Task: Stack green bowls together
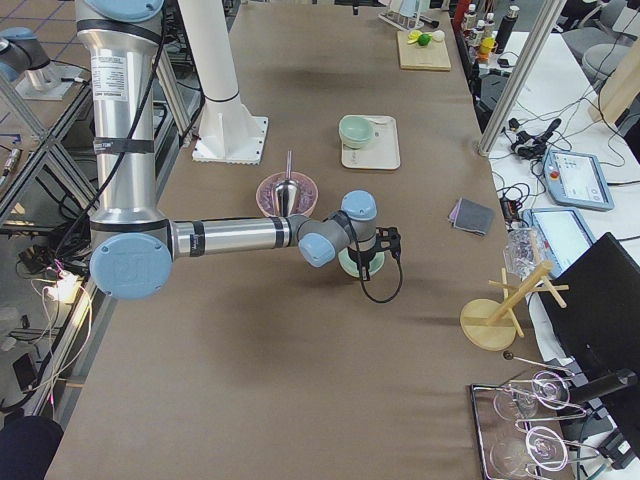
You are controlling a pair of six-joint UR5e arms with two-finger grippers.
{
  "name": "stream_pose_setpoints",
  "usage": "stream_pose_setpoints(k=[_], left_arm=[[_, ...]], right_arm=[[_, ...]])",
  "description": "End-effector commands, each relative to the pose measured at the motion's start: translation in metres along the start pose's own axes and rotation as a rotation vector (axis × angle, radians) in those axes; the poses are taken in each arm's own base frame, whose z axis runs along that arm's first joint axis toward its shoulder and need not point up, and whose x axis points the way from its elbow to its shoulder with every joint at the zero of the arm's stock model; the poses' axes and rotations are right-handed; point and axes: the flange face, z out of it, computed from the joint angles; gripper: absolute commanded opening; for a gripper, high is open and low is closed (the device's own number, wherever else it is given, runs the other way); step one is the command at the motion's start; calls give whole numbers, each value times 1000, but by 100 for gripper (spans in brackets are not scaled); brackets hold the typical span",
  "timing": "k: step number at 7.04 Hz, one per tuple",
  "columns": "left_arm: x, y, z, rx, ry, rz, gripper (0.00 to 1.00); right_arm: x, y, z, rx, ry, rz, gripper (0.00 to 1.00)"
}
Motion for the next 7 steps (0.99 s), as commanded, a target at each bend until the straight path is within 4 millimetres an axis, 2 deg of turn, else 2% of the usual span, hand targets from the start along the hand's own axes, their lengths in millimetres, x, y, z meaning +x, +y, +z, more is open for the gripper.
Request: stream_pose_setpoints(k=[1, 2, 3, 4, 5, 6, 7], left_arm=[[0, 1, 0, 1, -1, 0, 98], [0, 1, 1, -1, -1, 0, 98], [-1, 1, 1, -2, 0, -2, 98], [-1, 1, 1, -3, -2, -2, 98], [-1, 1, 1, -3, 0, -1, 98], [-1, 1, 2, -4, 1, -2, 98], [-2, 1, 3, -5, -4, -4, 98]], right_arm=[[-36, -18, -27, 27, -59, -29, 0], [-71, -44, -48, 23, -109, 2, 0], [-124, -78, -78, 27, -130, 81, 0], [-193, -92, -95, 2, -150, 113, 0], [-265, -95, -99, -15, -182, 155, 0], [-325, -92, -107, -12, -220, 223, 0], [-370, -79, -99, 29, -207, 253, 0]])
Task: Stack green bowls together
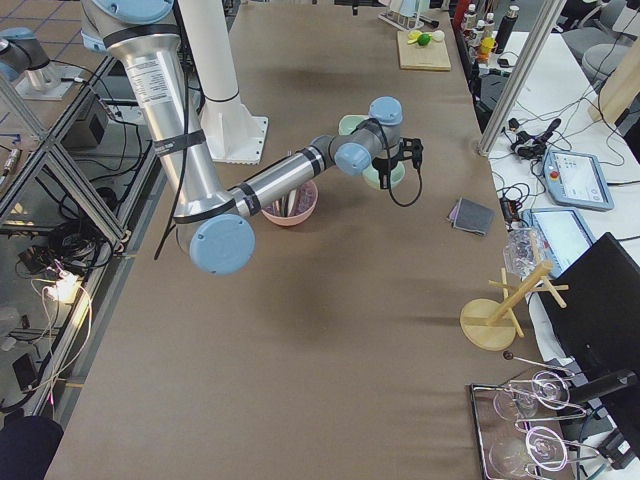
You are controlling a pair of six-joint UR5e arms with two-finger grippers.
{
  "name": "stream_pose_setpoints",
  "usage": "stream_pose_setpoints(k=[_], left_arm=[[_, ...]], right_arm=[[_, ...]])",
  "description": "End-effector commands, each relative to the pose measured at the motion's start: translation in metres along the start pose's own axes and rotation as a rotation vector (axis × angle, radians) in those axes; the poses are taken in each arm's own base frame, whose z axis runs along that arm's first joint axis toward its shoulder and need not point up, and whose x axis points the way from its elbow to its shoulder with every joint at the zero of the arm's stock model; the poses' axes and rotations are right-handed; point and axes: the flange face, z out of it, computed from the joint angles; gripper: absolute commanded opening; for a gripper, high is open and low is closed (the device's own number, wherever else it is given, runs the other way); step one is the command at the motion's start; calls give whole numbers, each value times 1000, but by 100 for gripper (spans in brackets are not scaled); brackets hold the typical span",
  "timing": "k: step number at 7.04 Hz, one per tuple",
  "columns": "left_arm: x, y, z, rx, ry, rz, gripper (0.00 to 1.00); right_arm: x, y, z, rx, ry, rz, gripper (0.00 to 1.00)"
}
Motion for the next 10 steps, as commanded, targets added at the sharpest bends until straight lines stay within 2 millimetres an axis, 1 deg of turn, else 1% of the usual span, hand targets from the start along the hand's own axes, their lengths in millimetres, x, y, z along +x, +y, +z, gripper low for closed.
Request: stream_pose_setpoints(k=[1, 2, 3, 4, 5, 7, 9, 10], left_arm=[[-1, 0, 1, -1, -3, -1, 98], [-2, 1, 2, -3, -2, -3, 98], [-2, 1, 2, -3, -1, -3, 98], [-2, 1, 2, -3, -1, -3, 98], [-2, 1, 2, -3, -1, -3, 98], [-2, 1, 2, -3, -1, -3, 98], [-2, 1, 2, -3, -1, -2, 98], [-2, 1, 2, -2, 0, -1, 98]], right_arm=[[-100, 42, 24, 55, 4, 142, 0], [-132, 54, 27, 68, 55, 218, 0], [-154, 73, 36, 68, 86, 221, 0], [-173, 86, 54, 78, 98, 301, 0], [-185, 100, 70, 78, 110, 308, 0], [-196, 112, 71, 68, 96, 327, 0], [-199, 124, 78, 54, 100, 319, 0], [-199, 127, 81, 50, 104, 316, 0]])
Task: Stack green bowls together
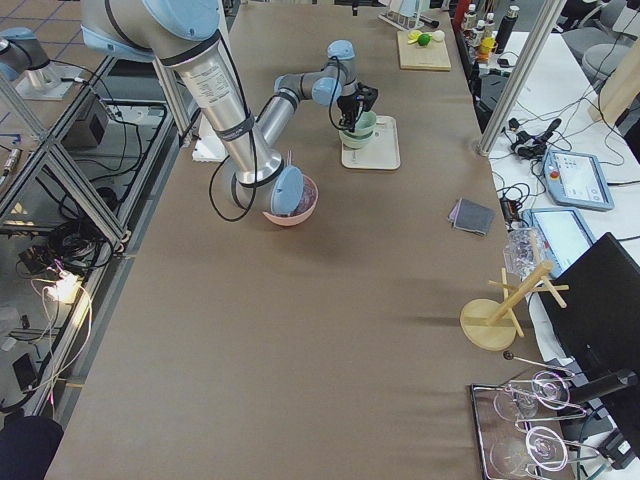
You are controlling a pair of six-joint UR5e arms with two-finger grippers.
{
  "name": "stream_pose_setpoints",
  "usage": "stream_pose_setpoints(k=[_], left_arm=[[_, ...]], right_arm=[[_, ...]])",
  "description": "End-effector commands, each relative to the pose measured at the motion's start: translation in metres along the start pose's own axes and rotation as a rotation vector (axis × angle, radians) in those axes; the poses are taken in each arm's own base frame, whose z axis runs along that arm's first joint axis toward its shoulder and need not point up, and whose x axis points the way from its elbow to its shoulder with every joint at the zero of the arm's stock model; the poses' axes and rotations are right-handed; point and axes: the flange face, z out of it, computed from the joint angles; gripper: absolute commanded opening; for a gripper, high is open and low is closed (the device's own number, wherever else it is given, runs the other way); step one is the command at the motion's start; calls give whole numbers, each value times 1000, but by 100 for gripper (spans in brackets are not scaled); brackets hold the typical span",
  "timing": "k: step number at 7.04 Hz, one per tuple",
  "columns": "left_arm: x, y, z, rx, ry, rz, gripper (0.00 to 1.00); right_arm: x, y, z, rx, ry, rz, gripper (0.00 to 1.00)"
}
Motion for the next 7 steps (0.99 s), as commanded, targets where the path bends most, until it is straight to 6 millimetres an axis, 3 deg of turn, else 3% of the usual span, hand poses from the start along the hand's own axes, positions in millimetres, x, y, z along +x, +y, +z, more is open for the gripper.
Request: stream_pose_setpoints(k=[1, 4, 7], left_arm=[[0, 0, 0, 0, 0, 0, 98], [0, 0, 0, -1, 0, -1, 98], [-3, 3, 1, -4, 0, -5, 98]], right_arm=[[1, 5, 4, -5, 6, -6, 0], [1, 0, 23, 8, -5, -8, 0], [3, 0, 31, 9, 4, -10, 0]])
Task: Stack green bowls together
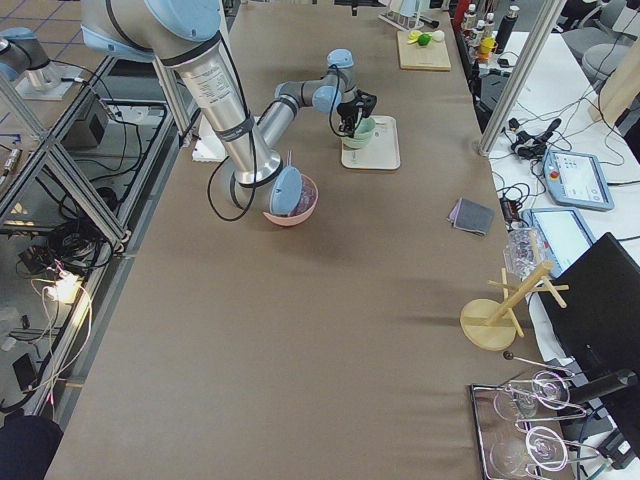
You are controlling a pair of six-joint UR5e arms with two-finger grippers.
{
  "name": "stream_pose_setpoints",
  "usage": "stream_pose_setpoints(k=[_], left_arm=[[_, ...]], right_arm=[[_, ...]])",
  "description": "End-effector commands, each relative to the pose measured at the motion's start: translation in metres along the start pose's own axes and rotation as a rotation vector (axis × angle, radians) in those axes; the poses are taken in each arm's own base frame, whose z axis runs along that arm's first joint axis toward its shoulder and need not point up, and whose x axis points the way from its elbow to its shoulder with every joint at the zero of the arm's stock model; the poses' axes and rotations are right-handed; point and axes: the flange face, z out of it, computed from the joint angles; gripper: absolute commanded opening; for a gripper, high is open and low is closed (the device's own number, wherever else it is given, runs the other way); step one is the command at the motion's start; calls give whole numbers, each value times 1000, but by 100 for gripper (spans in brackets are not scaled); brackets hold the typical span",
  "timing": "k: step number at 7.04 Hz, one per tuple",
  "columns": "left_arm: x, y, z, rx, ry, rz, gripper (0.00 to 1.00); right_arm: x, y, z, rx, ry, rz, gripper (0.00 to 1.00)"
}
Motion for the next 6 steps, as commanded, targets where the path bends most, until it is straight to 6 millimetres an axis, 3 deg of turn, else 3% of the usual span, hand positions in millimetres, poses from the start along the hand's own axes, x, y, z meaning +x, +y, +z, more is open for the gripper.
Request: stream_pose_setpoints(k=[1, 2, 3, 4, 5, 6], left_arm=[[0, 1, 0, 0, 1, 2, 98], [0, 1, 0, 1, 1, 3, 98], [0, 1, 0, 0, 1, 0, 98], [0, 1, 0, 0, 1, 2, 98], [0, 1, 0, 0, 1, 2, 98], [-1, 1, 1, -1, 0, -1, 98]], right_arm=[[0, 1, 3, 0, 3, -3, 0], [0, 1, 3, 0, 3, -5, 4], [0, 1, 3, 0, 4, -5, 24], [0, 2, 4, 0, 4, -6, 47], [0, 1, 4, 8, 4, -30, 96], [-1, 2, -1, 7, -5, -78, 100]])
